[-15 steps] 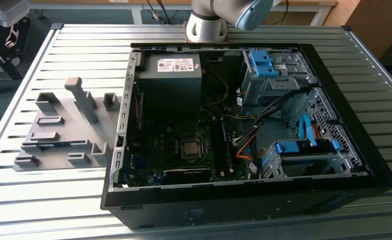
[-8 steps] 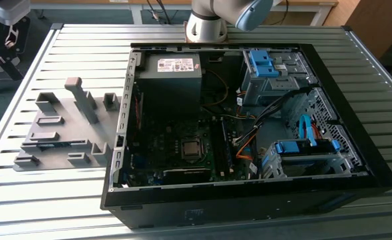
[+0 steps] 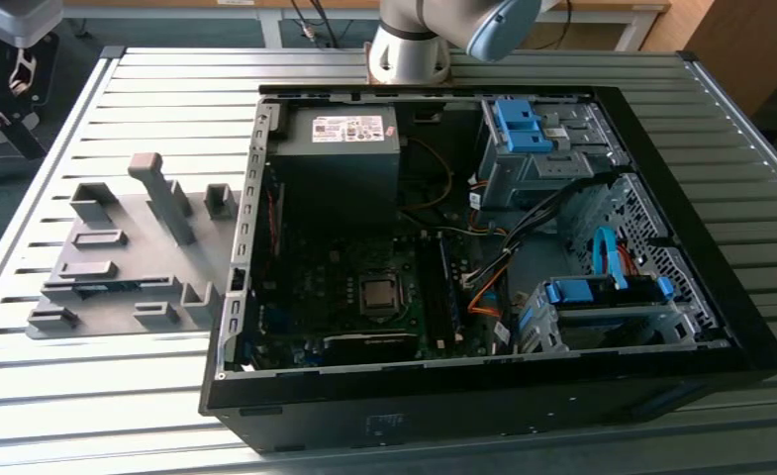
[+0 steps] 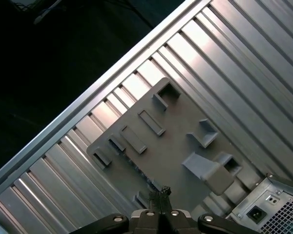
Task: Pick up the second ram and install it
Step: 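Pick up the second ram and move it above second insertion slot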
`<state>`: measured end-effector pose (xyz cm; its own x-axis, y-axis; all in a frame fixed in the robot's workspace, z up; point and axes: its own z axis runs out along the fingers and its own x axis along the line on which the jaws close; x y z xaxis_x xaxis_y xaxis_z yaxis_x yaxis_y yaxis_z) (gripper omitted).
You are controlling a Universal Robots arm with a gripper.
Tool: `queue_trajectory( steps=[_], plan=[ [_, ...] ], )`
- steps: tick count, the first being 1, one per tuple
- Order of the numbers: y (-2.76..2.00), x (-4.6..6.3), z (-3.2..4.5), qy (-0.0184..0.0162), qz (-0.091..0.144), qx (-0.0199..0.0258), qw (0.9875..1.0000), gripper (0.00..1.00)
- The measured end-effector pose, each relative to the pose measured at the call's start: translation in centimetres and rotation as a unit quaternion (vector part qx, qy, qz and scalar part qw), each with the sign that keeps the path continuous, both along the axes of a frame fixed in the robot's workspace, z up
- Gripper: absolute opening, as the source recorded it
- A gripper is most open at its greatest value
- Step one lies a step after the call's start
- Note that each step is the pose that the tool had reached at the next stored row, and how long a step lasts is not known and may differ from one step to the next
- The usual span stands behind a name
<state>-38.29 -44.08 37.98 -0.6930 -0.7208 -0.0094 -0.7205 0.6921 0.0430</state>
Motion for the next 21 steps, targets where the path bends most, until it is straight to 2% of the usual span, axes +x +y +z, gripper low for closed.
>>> queue_trajectory(
  steps=[21],
  plan=[
    [-0.07, -0.05, 0.00, 0.0000, 0.039, 0.0000, 0.9992, 0.11]
  ],
)
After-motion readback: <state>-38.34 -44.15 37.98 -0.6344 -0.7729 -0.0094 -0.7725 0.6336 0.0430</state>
